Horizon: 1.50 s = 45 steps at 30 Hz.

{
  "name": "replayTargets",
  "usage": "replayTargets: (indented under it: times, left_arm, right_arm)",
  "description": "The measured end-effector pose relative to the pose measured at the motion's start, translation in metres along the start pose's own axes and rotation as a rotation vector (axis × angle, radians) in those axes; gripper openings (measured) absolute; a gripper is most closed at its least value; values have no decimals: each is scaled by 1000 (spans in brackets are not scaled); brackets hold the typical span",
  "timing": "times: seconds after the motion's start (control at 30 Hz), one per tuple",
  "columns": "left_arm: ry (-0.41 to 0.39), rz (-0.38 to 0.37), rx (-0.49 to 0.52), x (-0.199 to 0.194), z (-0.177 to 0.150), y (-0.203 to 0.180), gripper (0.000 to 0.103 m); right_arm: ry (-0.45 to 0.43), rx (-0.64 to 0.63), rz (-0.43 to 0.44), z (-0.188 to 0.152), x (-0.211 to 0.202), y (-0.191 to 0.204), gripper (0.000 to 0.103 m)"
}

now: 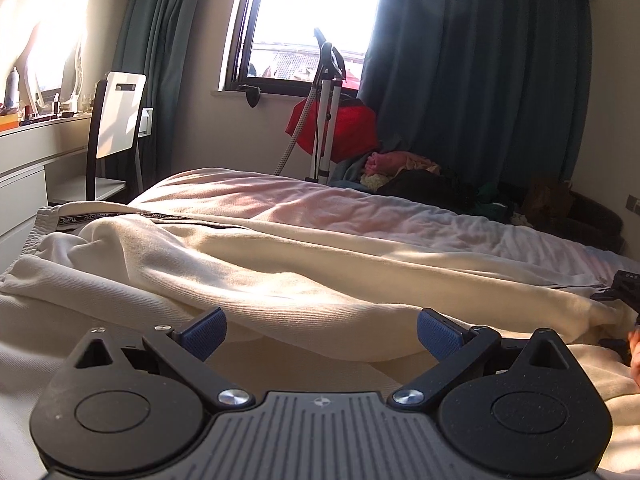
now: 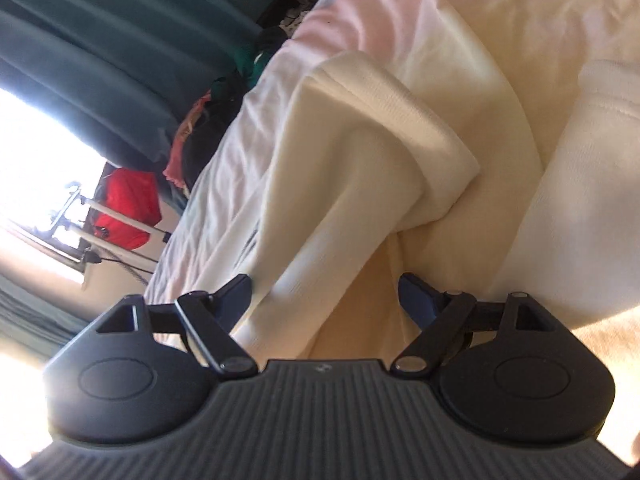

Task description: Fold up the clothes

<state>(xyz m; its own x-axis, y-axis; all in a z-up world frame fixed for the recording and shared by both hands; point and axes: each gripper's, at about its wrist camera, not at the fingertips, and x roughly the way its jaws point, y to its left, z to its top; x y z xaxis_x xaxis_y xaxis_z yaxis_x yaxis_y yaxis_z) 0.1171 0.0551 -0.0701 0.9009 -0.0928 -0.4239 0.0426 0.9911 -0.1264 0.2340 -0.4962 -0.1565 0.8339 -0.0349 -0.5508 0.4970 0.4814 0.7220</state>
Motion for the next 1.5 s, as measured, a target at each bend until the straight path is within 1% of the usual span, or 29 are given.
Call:
replayTargets:
  times: [0.07, 0.1, 0.13, 0.17, 0.2, 0.23, 0.27, 0.37, 0.4, 0.47, 0.57, 0.67, 0.8, 0.83, 0.87, 0.9, 0.93, 0.97, 1.0, 1.03, 1.07, 1.17, 1.27, 1.33, 1.43, 1.5]
  left_arm:
    - [1, 1, -9, 3, -2, 1, 102]
    - [1, 1, -13, 4, -2, 1, 102]
    - [1, 1, -17, 5, -2, 2, 102]
    - [-3, 0, -21, 5, -2, 2, 102]
    - [-10, 2, -24, 4, -1, 2, 102]
    - [-24, 4, -21, 2, -1, 2, 102]
    - [-38, 6, -17, 0, 0, 2, 102]
    - [-74, -2, 0, -8, 3, -1, 102]
    - [-85, -8, 7, -10, 3, -2, 102]
    - [-90, -32, 8, -15, 4, -4, 102]
    - [-78, -54, 12, -20, 3, -8, 102]
    - [-67, -75, 19, -25, 2, -14, 102]
    - [-67, -70, 47, -30, 1, -23, 102]
    - [-64, -68, 52, -30, 1, -24, 102]
    - [-66, -69, 58, -32, 1, -25, 102]
    - [-67, -69, 64, -33, 0, -26, 102]
    - [-70, -65, 71, -33, -1, -27, 102]
    - [-73, -61, 78, -33, -2, -28, 102]
    - [-66, -55, 83, -32, -4, -29, 102]
    - [-60, -49, 88, -31, -5, -31, 102]
    - [-54, -43, 94, -30, -7, -32, 102]
    - [-34, -53, 122, -33, -16, -39, 102]
    - [-26, -67, 177, -41, -24, -51, 102]
    - [-13, -67, 194, -49, -26, -55, 102]
    - [8, -67, 218, -61, -29, -61, 102]
    - [39, -59, 194, -69, -29, -55, 102]
  right_arm:
    - [-65, -30, -25, 8, 11, 7, 82]
    - [-93, -60, -44, 16, 15, 13, 75]
    - [-110, -72, -68, 25, 18, 16, 65]
    - [-123, -82, -89, 34, 21, 19, 50]
    - [-115, -82, -91, 44, 23, 21, 31]
    - [-113, -90, -82, 53, 22, 26, 23]
    - [-132, -111, -83, 60, 17, 34, 19]
    - [-218, -184, -13, 70, -8, 52, 16]
    - [-252, -209, -4, 70, -17, 53, 16]
    - [-299, -237, -29, 70, -32, 45, 16]
    - [-314, -217, -95, 70, -52, 0, 16]
    - [-222, -190, -169, 61, -51, -43, 16]
    - [-179, -190, -176, 41, -52, -67, 19]
    - [-176, -235, -194, 41, -55, -59, 21]
    - [-173, -279, -213, 40, -58, -52, 27]
    - [-168, -315, -232, 38, -62, -44, 36]
    - [-160, -341, -231, 34, -69, -40, 45]
    - [-154, -373, -217, 26, -77, -34, 71]
    - [-147, -405, -202, 19, -86, -29, 94]
    - [-141, -438, -187, 11, -94, -23, 97]
    - [-131, -474, -174, 4, -102, -17, 97]
    - [-66, -631, -168, -26, -128, 2, 97]
    - [-22, -699, -110, -53, -160, 19, 97]
    - [-21, -737, -63, -66, -183, 30, 97]
    - [-46, -784, 3, -81, -219, 41, 97]
    - [-61, -806, 21, -90, -236, 44, 97]
